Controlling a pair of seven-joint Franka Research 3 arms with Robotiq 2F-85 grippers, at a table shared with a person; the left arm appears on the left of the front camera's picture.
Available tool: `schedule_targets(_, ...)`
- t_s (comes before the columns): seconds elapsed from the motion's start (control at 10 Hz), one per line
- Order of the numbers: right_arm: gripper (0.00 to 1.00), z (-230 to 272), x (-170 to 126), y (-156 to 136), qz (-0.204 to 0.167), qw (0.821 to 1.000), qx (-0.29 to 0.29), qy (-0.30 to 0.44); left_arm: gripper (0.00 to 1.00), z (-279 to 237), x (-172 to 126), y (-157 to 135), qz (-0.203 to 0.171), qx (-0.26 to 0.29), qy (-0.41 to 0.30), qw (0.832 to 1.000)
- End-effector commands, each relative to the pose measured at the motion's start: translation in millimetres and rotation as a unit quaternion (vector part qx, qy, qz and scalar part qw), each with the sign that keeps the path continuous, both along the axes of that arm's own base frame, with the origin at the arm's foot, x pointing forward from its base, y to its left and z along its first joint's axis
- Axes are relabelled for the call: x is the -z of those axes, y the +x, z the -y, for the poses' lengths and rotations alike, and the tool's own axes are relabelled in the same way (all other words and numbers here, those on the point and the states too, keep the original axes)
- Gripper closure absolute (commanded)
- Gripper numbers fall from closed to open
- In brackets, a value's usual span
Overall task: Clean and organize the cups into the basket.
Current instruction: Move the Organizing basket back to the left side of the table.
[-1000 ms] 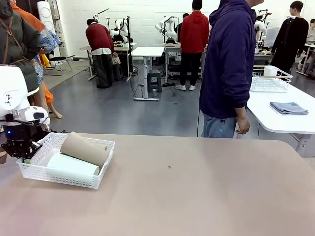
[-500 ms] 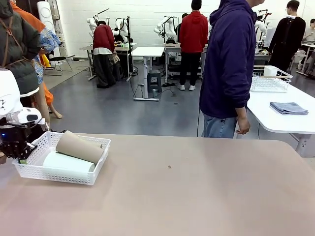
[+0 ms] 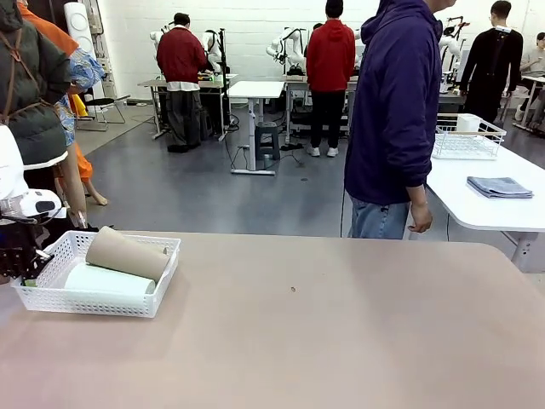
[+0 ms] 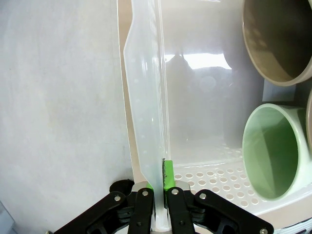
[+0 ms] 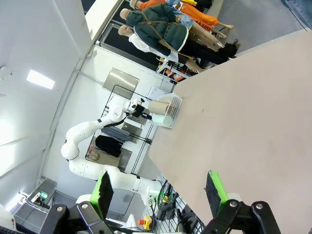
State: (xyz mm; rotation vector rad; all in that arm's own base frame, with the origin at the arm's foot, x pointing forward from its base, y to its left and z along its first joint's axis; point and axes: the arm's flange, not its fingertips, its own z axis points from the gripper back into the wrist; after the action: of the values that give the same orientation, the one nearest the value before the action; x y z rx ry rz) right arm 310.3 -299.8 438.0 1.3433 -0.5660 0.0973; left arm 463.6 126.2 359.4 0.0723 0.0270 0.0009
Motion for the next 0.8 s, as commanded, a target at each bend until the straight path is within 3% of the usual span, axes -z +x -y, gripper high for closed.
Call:
schedule_targets(0.0,0.0,-0.2,0.0,0.9,0.0,1.0,0.002,-0.003,0.87,-9.8,6.9,7.8,-0.001,0.015,-0.001,1.0)
schedule_targets(0.1,0.0,-0.2,0.0,0.9,0.0,1.0,0.002,-0.003,0.37,-10.5,9.5,7.8,-0.004,0.023,-0.003,1.0)
schedule_targets(0.2,0.0,-0.2,0.0,0.9,0.0,1.0,0.002,-0.003,0.29,-7.9,9.7,8.0,-0.004,0.023,-0.005,1.0)
schedule_targets(0.3,0.0,-0.2,0.0,0.9,0.0,1.0,0.002,-0.003,0.0,-6.9,8.5,7.7,-0.002,0.024,-0.004,1.0)
schedule_targets(0.5,0.0,-0.2,0.0,0.9,0.0,1.0,0.002,-0.003,0.0,-6.5,5.1,6.3,0.002,0.025,-0.002,1.0)
schedule_targets(0.6,0.0,-0.2,0.0,0.9,0.0,1.0,0.002,-0.003,0.05,-6.0,3.0,4.9,0.004,0.026,-0.001,1.0)
schedule_targets(0.7,0.0,-0.2,0.0,0.9,0.0,1.0,0.002,-0.003,0.0,-6.2,2.4,4.7,0.005,0.026,-0.002,1.0)
